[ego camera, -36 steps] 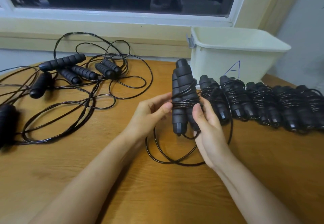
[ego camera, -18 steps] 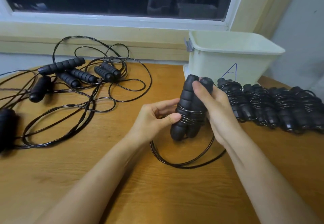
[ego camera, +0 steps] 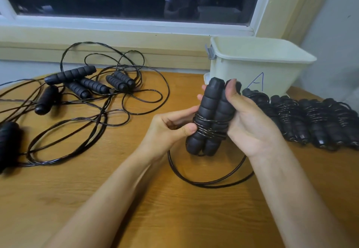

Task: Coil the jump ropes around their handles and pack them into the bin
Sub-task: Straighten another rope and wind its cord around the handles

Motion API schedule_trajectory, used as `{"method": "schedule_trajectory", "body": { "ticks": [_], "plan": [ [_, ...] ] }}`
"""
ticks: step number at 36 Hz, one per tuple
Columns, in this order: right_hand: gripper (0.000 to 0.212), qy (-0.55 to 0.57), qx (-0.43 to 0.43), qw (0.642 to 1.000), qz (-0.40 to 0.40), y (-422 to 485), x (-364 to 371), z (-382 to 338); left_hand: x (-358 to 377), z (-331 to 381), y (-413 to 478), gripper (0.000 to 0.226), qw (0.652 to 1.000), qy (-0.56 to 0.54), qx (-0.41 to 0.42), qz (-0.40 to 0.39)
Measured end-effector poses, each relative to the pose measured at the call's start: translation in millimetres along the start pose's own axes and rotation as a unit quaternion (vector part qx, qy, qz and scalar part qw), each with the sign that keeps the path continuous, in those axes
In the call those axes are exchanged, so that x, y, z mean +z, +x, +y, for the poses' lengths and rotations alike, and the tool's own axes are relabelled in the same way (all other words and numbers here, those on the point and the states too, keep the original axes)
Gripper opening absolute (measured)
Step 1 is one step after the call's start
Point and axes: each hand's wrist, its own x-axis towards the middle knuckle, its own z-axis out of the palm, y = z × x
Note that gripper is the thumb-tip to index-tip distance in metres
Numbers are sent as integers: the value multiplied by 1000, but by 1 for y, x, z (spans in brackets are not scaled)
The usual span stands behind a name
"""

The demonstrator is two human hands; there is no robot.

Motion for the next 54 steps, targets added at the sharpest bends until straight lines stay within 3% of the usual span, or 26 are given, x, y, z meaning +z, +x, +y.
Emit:
{"method": "schedule_trajectory", "body": {
  "ticks": [10, 20, 31, 45, 47, 50, 54],
  "plan": [
    [53, -90, -73, 993, 6, -1, 8, 5, -8, 0, 2, 44, 999, -38, -10, 37],
    [45, 41, -50, 996, -67, -3, 4, 6, -14, -4, 3, 43, 999, -47, -10, 22],
    [49, 51, -29, 998, 17, 2, 11, 8, -8, -6, 2, 49, 998, -62, -13, 29],
    [47, 98, -3, 989, 108, 10, 20, 11, 3, 3, -1, 33, 996, -73, 18, 53],
    [51, 120, 33, 987, 100, 10, 24, 14, 1, 0, 0, 21, 996, -48, 28, 73],
    [45, 80, 30, 991, 103, 11, 34, 17, -3, -7, 4, 40, 994, 9, 32, 105],
    [47, 49, -3, 990, 133, 19, 31, 13, -7, -9, 4, 44, 989, 118, 63, 67]
  ]
}}
